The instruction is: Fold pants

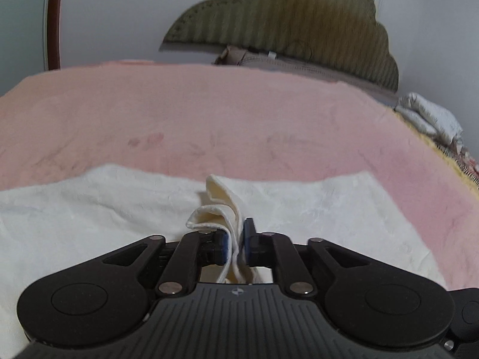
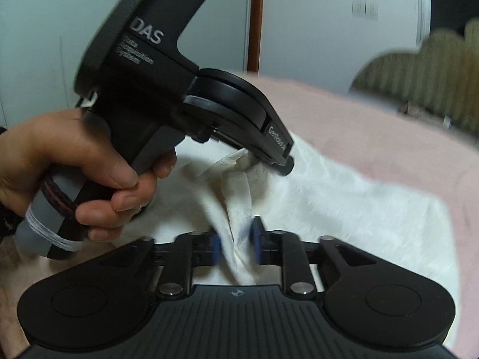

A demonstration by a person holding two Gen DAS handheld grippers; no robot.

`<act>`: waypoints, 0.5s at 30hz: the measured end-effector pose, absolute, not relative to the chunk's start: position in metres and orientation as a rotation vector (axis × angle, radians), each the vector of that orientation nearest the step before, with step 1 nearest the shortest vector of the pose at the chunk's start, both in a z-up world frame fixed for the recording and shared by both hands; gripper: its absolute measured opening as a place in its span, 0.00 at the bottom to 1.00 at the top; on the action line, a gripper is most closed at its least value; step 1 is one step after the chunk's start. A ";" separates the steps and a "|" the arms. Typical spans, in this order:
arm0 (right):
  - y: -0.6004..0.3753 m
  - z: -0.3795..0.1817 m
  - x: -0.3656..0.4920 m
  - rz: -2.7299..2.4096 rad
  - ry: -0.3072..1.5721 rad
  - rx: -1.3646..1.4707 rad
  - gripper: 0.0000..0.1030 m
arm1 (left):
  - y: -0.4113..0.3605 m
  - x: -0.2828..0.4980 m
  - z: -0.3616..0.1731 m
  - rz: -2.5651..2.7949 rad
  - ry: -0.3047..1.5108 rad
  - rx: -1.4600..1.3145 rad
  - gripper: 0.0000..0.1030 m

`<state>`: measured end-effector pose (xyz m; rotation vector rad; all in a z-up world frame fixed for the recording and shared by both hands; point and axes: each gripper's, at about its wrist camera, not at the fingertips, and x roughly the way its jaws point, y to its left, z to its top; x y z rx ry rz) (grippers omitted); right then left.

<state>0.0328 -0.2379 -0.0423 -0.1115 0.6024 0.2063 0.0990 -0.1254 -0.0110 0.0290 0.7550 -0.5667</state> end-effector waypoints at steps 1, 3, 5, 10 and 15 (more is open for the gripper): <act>-0.236 -0.041 0.032 0.218 0.620 -0.126 0.30 | -0.120 0.100 -0.010 -0.565 0.762 0.012 0.34; -0.237 -0.029 0.022 0.266 0.622 -0.166 0.35 | -0.104 0.104 -0.008 -0.508 0.755 -0.021 0.50; -0.249 -0.013 0.008 0.361 0.598 -0.122 0.35 | -0.087 0.112 -0.002 -0.413 0.733 -0.036 0.53; -0.270 0.001 0.010 0.273 0.529 -0.069 0.35 | -0.066 0.128 0.009 -0.240 0.753 0.015 0.53; -0.235 -0.021 0.016 0.278 0.585 -0.281 0.34 | -0.054 0.115 0.026 -0.323 0.797 -0.084 0.55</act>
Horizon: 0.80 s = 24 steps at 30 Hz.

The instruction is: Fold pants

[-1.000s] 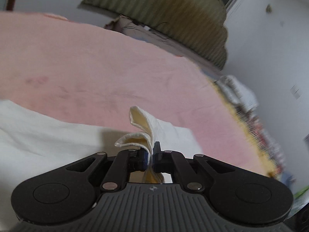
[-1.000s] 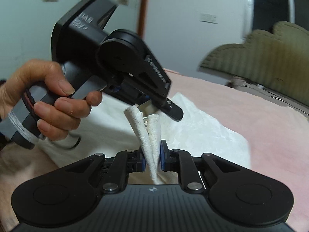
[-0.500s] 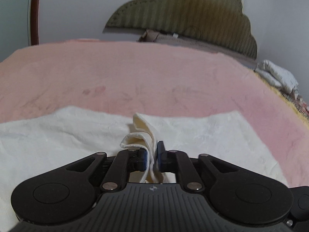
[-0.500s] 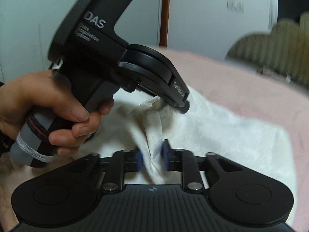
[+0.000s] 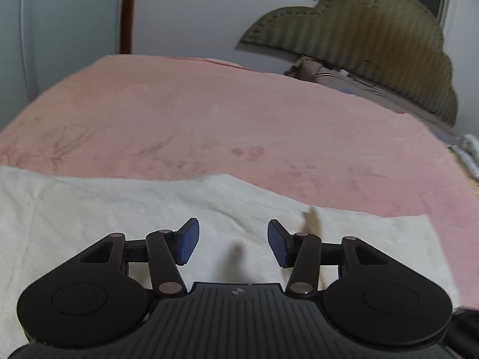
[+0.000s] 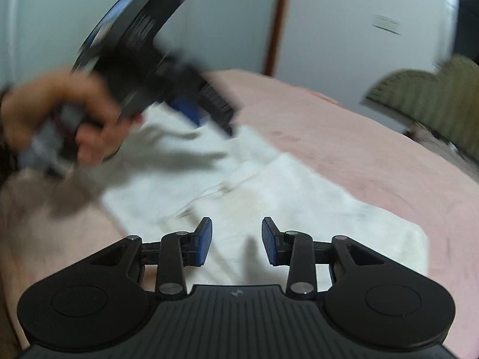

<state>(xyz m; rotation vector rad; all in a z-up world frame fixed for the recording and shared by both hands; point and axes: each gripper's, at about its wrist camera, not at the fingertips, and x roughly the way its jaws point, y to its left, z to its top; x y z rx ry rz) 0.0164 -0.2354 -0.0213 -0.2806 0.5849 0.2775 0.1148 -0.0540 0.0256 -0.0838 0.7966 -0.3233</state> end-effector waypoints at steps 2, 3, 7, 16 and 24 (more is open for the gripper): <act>-0.220 -0.030 0.013 0.281 0.584 -0.351 0.33 | -0.050 0.108 0.030 -0.351 0.820 -0.138 0.58; -0.214 -0.034 0.015 0.259 0.583 -0.380 0.33 | -0.049 0.106 0.030 -0.369 0.836 -0.172 0.59; -0.221 -0.042 0.025 0.243 0.597 -0.302 0.22 | -0.045 0.099 0.031 -0.454 0.901 -0.316 0.59; -0.276 -0.006 0.013 0.305 0.527 0.083 0.08 | -0.057 0.095 0.002 -0.653 1.162 -0.589 0.59; -0.276 -0.007 0.003 0.337 0.530 0.098 0.08 | -0.069 0.106 -0.024 -0.529 1.124 -0.619 0.07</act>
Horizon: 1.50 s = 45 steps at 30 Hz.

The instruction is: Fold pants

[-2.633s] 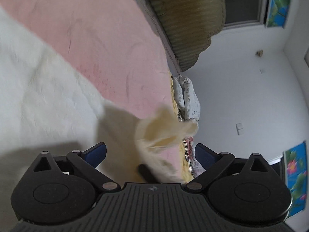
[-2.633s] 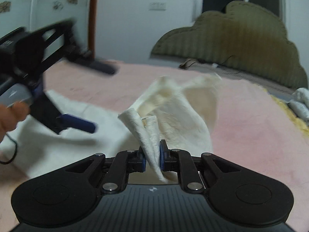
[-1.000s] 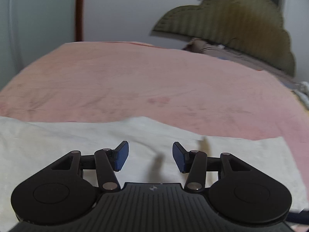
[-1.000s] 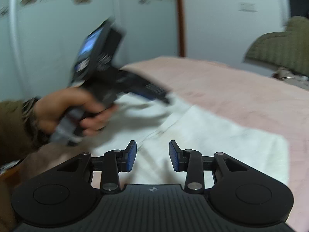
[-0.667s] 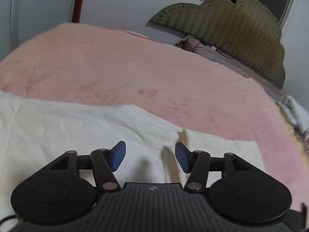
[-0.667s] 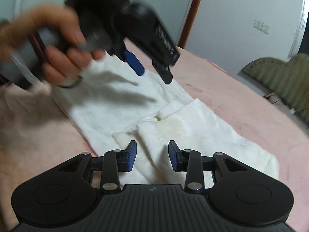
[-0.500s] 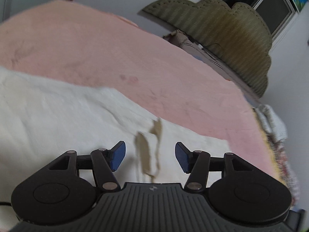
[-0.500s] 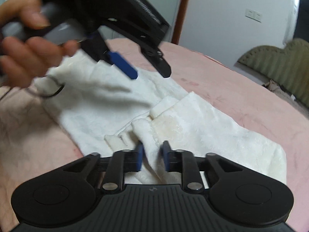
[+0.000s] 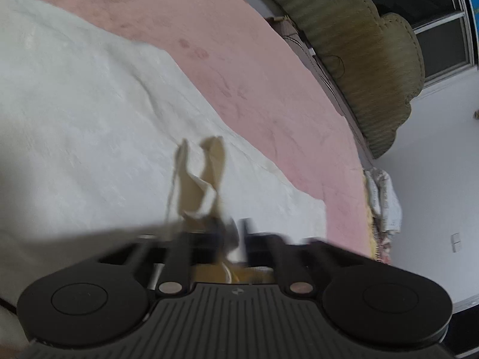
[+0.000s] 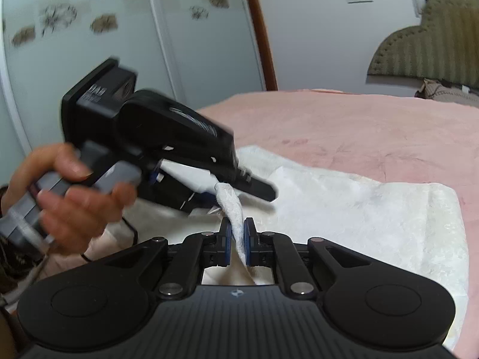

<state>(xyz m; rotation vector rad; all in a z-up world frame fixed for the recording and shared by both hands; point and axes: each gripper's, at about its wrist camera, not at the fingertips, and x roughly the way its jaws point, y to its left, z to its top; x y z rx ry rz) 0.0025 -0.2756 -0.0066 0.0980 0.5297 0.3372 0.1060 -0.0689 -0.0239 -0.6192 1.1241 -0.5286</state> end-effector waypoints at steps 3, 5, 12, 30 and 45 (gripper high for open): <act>-0.261 -0.012 0.004 0.352 0.550 0.051 0.08 | -0.062 0.094 -0.015 -0.514 1.063 -0.563 0.01; -0.254 -0.016 0.004 0.374 0.559 0.034 0.08 | -0.060 0.083 -0.009 -0.500 1.025 -0.503 0.01; -0.258 -0.019 0.009 0.401 0.663 0.030 0.11 | -0.058 0.083 -0.029 -0.485 1.057 -0.453 0.07; -0.297 -0.002 0.043 0.167 0.620 0.099 0.11 | -0.071 0.114 0.013 -0.458 0.904 -0.241 0.35; -0.242 -0.016 0.043 0.290 0.680 0.092 0.12 | -0.037 0.101 0.017 -0.238 0.801 -0.140 0.45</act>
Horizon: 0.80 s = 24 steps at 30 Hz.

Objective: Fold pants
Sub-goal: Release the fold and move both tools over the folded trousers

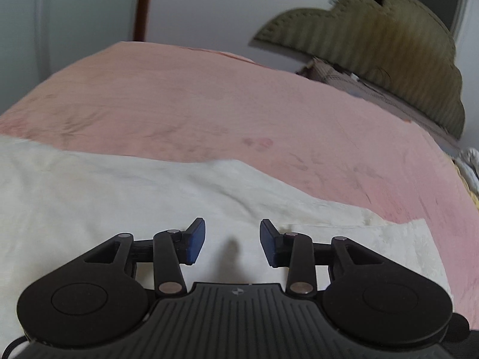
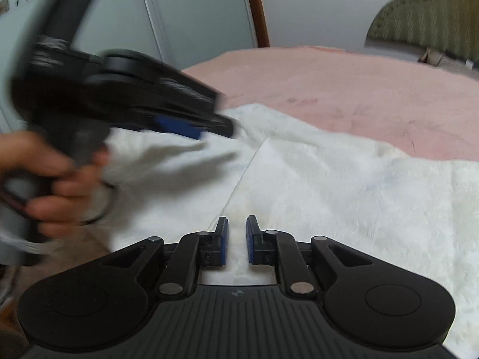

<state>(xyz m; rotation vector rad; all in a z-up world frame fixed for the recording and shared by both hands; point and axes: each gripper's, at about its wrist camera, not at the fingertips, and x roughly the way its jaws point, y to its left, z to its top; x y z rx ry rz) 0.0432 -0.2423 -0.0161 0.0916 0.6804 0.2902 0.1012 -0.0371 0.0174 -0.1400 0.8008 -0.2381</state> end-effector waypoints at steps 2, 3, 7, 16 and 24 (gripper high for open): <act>-0.243 -0.011 0.048 0.269 0.686 0.124 0.12 | -0.010 0.091 0.023 -0.186 0.778 -0.151 0.49; -0.242 -0.008 0.048 0.267 0.677 0.125 0.12 | 0.004 0.086 0.026 -0.155 0.765 -0.150 0.49; -0.229 -0.009 0.043 0.298 0.682 0.072 0.12 | 0.059 0.067 0.027 -0.036 0.733 -0.132 0.66; -0.180 0.007 0.055 0.355 0.613 -0.037 0.14 | 0.164 0.023 0.026 0.212 0.710 -0.163 0.56; -0.070 0.005 0.059 0.625 0.587 -0.258 0.15 | 0.225 0.005 0.031 0.178 0.768 -0.522 0.54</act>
